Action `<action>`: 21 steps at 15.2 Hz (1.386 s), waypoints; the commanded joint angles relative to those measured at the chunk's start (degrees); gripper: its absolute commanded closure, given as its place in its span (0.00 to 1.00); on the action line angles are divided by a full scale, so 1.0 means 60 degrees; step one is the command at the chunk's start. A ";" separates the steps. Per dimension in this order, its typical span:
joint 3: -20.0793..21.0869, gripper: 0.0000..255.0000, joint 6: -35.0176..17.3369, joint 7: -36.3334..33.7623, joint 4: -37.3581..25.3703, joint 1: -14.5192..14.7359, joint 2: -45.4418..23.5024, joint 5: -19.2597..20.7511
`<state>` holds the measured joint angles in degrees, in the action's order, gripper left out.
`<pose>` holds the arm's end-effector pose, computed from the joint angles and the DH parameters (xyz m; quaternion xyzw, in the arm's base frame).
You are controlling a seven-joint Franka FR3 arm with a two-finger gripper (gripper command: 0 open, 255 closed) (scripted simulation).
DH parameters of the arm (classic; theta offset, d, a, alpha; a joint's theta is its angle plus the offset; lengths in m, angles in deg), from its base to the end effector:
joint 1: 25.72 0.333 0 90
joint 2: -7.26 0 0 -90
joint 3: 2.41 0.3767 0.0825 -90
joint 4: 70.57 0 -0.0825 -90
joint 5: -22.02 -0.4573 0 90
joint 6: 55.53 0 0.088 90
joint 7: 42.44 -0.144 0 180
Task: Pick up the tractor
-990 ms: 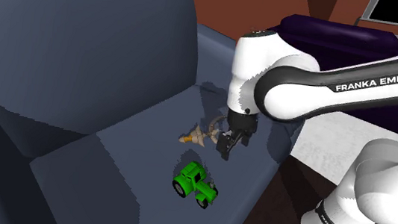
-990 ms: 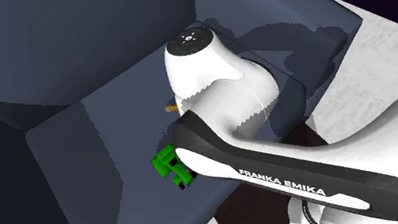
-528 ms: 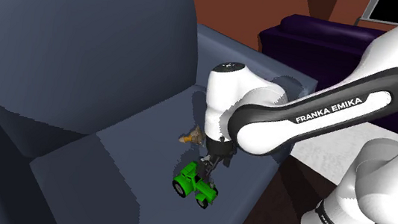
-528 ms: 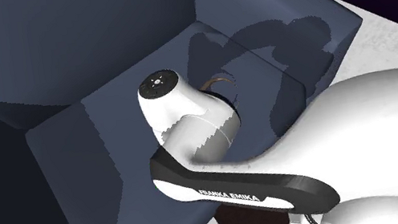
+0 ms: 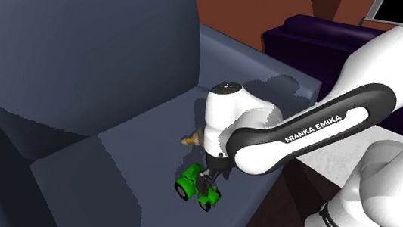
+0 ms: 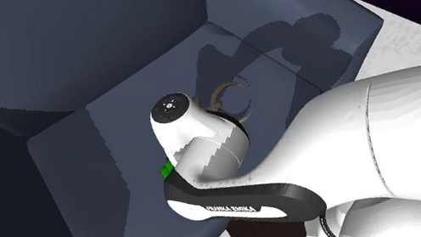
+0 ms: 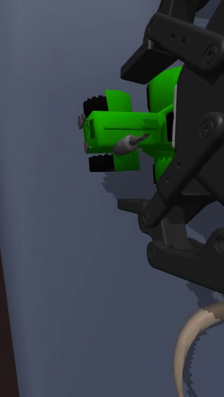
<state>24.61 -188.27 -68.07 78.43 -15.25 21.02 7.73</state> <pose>0.3583 0.2771 0.2927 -0.9989 -0.0082 0.0431 0.0143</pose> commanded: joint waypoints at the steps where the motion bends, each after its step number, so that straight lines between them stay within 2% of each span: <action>1: 0.0020 0.00 -0.0145 -0.0011 0.0031 -0.0016 -0.0113 0.0029; 2: 0.0010 1.00 -0.0138 0.0002 0.0036 -0.0020 -0.0102 0.0028; 11: 0.0020 1.00 -0.0146 -0.0012 0.0030 -0.0017 -0.0114 0.0030; 21: -0.0241 1.00 0.1412 0.0090 -0.0546 0.0053 0.0894 -0.0103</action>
<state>23.40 -180.91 -67.62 75.71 -14.91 25.80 7.11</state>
